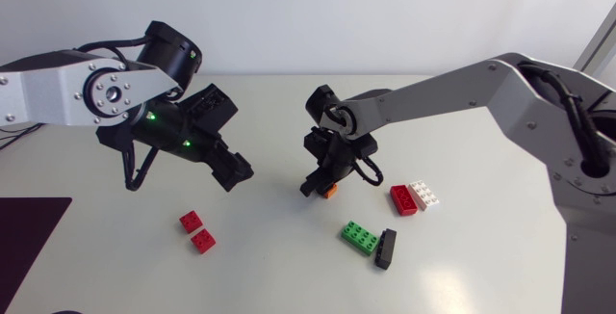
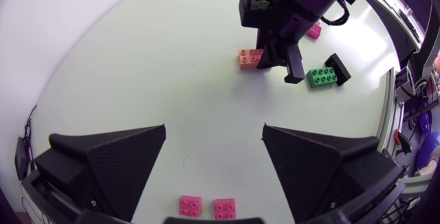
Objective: Sort duplo bricks by size, large to the right and small to the left
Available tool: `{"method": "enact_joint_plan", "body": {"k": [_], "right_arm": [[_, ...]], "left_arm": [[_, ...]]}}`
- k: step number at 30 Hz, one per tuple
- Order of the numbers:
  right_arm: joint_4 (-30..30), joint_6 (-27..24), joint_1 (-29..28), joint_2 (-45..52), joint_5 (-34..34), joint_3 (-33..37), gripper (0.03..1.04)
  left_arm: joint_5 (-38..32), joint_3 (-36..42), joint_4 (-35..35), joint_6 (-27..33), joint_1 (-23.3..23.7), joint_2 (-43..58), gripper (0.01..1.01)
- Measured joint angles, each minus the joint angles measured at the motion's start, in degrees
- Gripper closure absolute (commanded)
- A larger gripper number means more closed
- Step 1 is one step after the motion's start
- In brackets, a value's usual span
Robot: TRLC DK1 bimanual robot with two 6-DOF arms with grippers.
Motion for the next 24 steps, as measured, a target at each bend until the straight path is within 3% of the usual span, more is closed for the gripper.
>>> {"method": "enact_joint_plan", "body": {"k": [7,15,24], "right_arm": [[4.13,0.00,-1.55,-8.55,0.83,-12.35,0.81],[5.03,-1.25,-12.68,-19.72,0.87,-20.90,0.79],[7.93,-3.69,-21.31,-21.90,0.11,-26.82,0.77]], "left_arm": [[0.00,-0.11,1.42,-0.04,-4.92,1.57,0.052],[0.02,0.57,3.21,-1.03,-11.30,7.32,0.052],[0.22,6.40,4.17,-1.55,-19.39,17.59,0.056]]}}
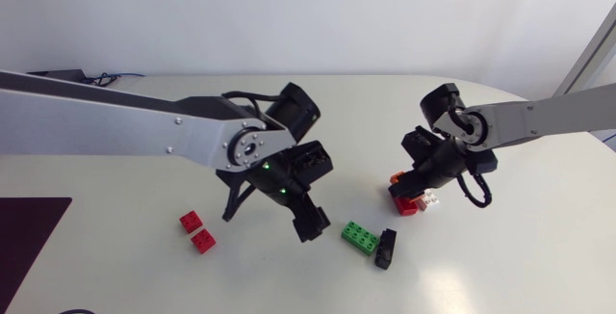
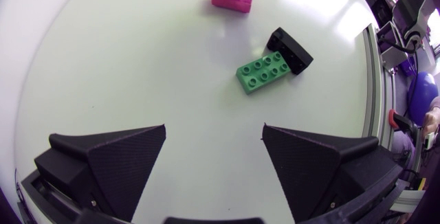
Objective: Sort duplo bricks by size, large to the right and small to the left
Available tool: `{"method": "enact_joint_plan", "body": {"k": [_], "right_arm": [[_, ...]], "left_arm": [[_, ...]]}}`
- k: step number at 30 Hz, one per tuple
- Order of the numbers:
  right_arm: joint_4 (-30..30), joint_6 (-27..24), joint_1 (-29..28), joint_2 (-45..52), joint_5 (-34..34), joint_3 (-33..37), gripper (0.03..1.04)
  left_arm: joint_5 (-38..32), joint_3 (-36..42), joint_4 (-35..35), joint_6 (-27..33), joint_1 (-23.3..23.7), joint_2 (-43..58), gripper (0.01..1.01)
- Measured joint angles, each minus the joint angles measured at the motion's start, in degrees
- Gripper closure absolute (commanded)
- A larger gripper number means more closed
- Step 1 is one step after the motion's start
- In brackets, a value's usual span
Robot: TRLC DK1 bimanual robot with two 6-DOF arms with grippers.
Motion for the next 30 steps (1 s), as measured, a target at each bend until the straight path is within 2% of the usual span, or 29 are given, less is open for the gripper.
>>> {"method": "enact_joint_plan", "body": {"k": [5,6,7,8,9,14,20,25,30], "right_arm": [[1.55,-0.63,-2.56,-0.68,-0.37,-1.40,0.74],[1.75,-0.70,-2.80,-0.74,-0.35,-1.60,0.65],[1.81,-1.07,-3.06,-0.83,-0.39,-1.75,0.48],[1.75,-1.09,-3.28,-0.87,-0.39,-1.79,0.24],[1.68,-1.16,-3.34,-0.87,-0.37,-1.95,0.05],[-0.42,-1.25,-3.45,-3.04,-0.46,-2.86,0.06],[-3.37,-1.18,-1.51,-12.00,-2.23,-2.93,0.06],[-3.89,0.15,6.78,-16.79,-3.23,-5.27,0.06],[-3.17,1.92,14.73,-14.51,-3.39,-8.48,0.07]], "left_arm": [[1.18,2.91,-0.07,-0.20,-2.64,3.41,0.056],[1.33,3.28,-0.04,-0.24,-2.89,3.67,0.056],[1.40,3.67,-0.07,-0.31,-3.04,3.87,0.056],[1.44,3.87,-0.07,-0.42,-3.10,3.96,0.056],[1.64,4.04,-0.11,-0.46,-3.13,3.96,0.056],[2.45,4.17,-0.79,-0.55,-2.27,3.93,0.056],[2.67,2.36,-0.92,-0.63,0.42,0.68,0.056],[2.71,-0.55,-0.92,-0.63,2.12,-4.68,0.056],[2.86,-4.37,-0.96,-0.63,3.23,-9.05,0.056]]}}
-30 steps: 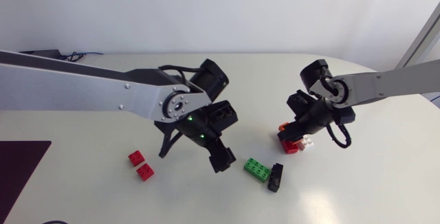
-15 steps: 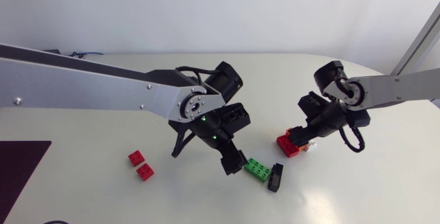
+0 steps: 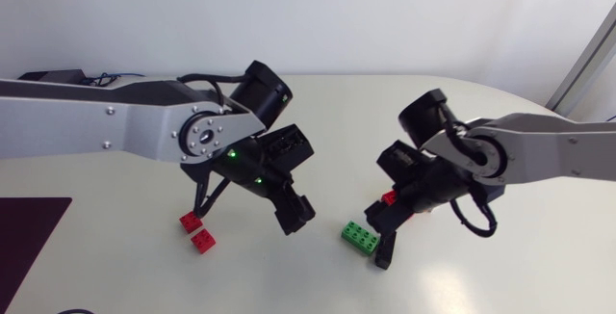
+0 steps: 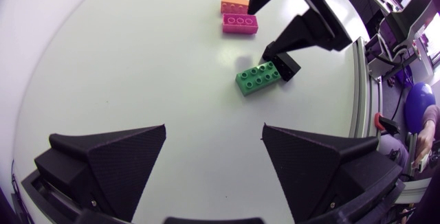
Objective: Sort duplo bricks by size, large to the right and small to the left
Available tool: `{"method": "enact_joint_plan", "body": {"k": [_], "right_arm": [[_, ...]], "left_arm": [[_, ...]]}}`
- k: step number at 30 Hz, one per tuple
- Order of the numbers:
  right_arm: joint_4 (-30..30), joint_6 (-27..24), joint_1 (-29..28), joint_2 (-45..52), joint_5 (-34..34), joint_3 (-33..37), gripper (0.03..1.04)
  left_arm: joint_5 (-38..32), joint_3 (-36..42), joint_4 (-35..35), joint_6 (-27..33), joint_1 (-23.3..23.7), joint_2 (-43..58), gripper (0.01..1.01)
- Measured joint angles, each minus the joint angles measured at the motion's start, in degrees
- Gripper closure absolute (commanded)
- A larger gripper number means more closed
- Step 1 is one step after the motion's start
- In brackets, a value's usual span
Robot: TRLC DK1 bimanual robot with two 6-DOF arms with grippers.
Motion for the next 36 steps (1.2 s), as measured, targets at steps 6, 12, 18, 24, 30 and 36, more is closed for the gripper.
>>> {"method": "enact_joint_plan", "body": {"k": [6,12,18,24,30,36], "right_arm": [[2.91,2.34,5.90,5.42,0.00,-0.44,0.10],[5.31,3.17,9.07,9.70,0.00,-0.68,0.36],[7.34,3.76,8.09,10.97,0.70,-1.90,0.74],[8.85,2.43,1.31,10.97,2.49,-2.25,0.75],[9.01,0.68,-4.83,11.54,3.23,-1.53,0.75],[10.56,-1.14,-9.42,14.78,2.99,1.70,0.75]], "left_arm": [[0.02,-3.69,-0.13,0.00,1.81,-2.89,0.056],[0.24,-5.86,-0.11,0.04,2.93,-3.91,0.056],[0.68,-6.64,-0.13,0.04,3.28,-4.35,0.056],[0.72,-6.69,-0.09,0.04,3.69,-5.29,0.056],[0.87,-6.88,-0.09,0.04,3.67,-5.38,0.056],[0.87,-6.91,-0.09,0.04,3.67,-5.57,0.056]]}}
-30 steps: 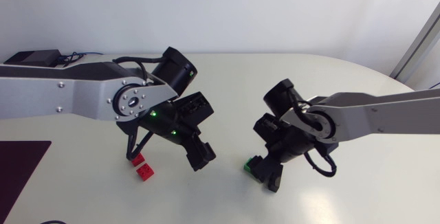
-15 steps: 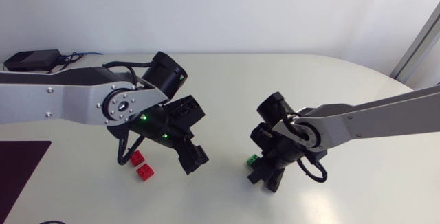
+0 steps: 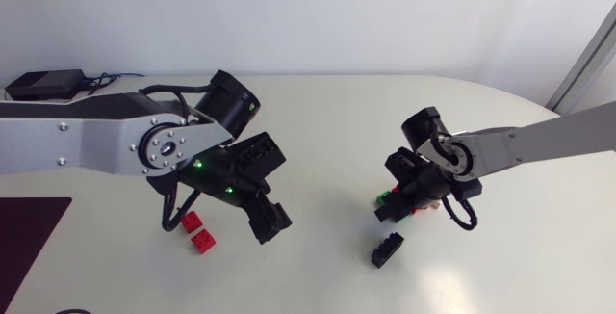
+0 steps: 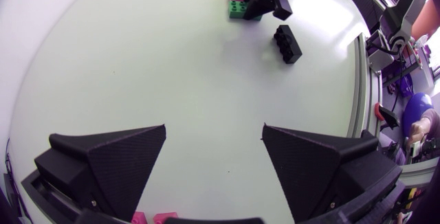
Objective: Sort duplo bricks by size, large to the right and small to the left
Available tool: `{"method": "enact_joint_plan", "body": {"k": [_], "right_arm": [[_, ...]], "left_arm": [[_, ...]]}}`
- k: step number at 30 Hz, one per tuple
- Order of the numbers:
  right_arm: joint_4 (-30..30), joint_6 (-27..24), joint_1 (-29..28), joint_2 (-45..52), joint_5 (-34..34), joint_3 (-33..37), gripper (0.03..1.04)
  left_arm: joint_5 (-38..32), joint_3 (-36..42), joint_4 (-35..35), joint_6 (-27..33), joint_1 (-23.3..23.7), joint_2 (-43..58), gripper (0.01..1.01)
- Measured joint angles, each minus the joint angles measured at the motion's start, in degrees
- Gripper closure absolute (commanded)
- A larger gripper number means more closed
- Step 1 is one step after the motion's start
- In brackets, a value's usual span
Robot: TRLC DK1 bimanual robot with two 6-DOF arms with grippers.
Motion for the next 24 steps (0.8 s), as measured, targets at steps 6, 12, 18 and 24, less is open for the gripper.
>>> {"method": "enact_joint_plan", "body": {"k": [6,12,18,24], "right_arm": [[1.66,-0.94,-3.02,2.03,-1.07,2.38,0.29],[-1.79,-0.92,-1.20,-4.87,-2.60,-0.24,0.06],[-6.29,-0.90,4.70,-17.49,-3.91,-2.45,0.06],[-7.96,-0.50,10.12,-20.28,-4.09,-9.16,0.06]], "left_arm": [[0.00,0.00,-0.02,-0.02,-0.11,-0.42,0.054],[0.00,0.00,-0.02,-0.02,0.00,-2.51,0.052],[0.00,-0.17,0.00,-0.02,0.50,-5.29,0.052],[0.00,-2.34,-0.04,-0.02,0.72,-7.34,0.052]]}}
